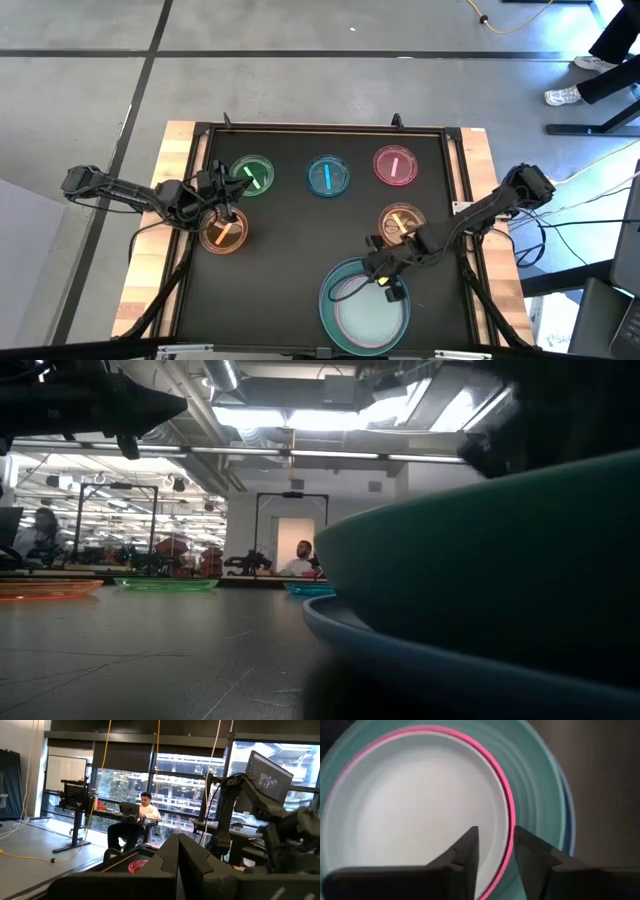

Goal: Stack plastic plates
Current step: Stack the gray plates on top of the pink plate, then move the stacked plates to the center

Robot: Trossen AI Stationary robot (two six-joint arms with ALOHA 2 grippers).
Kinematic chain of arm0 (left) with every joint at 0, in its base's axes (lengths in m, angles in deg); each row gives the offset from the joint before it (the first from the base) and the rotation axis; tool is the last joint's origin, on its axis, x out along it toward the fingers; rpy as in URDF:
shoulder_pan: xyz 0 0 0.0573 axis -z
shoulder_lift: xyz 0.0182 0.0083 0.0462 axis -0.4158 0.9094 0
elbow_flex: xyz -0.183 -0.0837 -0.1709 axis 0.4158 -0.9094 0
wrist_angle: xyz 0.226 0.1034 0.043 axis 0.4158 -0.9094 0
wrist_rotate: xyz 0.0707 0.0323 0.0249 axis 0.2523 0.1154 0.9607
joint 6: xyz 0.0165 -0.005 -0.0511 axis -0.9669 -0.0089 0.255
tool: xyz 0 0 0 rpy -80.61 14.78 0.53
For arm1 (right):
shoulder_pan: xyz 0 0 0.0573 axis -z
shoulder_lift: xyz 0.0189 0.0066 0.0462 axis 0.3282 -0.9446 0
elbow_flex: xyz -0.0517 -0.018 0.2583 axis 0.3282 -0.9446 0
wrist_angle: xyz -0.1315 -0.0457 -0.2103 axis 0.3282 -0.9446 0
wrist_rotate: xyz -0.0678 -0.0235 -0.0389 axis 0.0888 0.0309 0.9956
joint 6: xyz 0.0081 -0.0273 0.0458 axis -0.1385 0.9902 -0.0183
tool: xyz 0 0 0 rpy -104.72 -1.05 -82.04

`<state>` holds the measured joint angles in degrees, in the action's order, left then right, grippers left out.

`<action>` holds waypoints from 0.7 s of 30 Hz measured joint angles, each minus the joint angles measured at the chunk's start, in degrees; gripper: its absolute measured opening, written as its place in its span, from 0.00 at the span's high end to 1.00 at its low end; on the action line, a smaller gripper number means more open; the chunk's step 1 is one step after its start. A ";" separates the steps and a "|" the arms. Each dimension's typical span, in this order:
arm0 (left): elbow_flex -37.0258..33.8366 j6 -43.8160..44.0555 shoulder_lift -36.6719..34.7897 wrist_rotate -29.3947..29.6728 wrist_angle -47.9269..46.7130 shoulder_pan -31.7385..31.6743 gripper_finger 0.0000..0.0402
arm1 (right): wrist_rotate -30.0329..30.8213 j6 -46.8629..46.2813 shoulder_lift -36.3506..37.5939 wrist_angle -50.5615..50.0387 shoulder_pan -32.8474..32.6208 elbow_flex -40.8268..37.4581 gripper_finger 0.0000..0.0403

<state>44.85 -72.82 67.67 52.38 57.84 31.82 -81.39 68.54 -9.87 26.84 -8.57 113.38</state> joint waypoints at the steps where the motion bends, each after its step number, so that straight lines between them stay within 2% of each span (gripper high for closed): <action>1: 0.00 0.00 -0.02 -0.01 0.03 0.02 1.00 | 0.02 0.65 0.33 -2.10 -0.02 1.39 0.68; 4: -0.02 0.00 0.00 -0.01 0.00 0.01 1.00 | 0.06 1.56 0.37 -3.96 -1.04 3.64 0.66; 10: -0.02 0.00 -0.02 -0.01 0.02 0.00 1.00 | -4.73 4.83 -1.35 3.17 -3.57 2.22 0.69; 16: -0.04 0.01 -0.01 -0.03 0.02 0.02 1.00 | -12.74 3.42 -6.12 8.90 -2.87 1.56 0.77; 21: -0.07 0.00 0.00 -0.07 0.04 0.02 1.00 | -20.17 3.36 -9.55 12.24 -1.02 1.45 0.90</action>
<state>44.78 -72.82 67.67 52.30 57.87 31.84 -101.56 71.90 -19.42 39.08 -9.58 114.83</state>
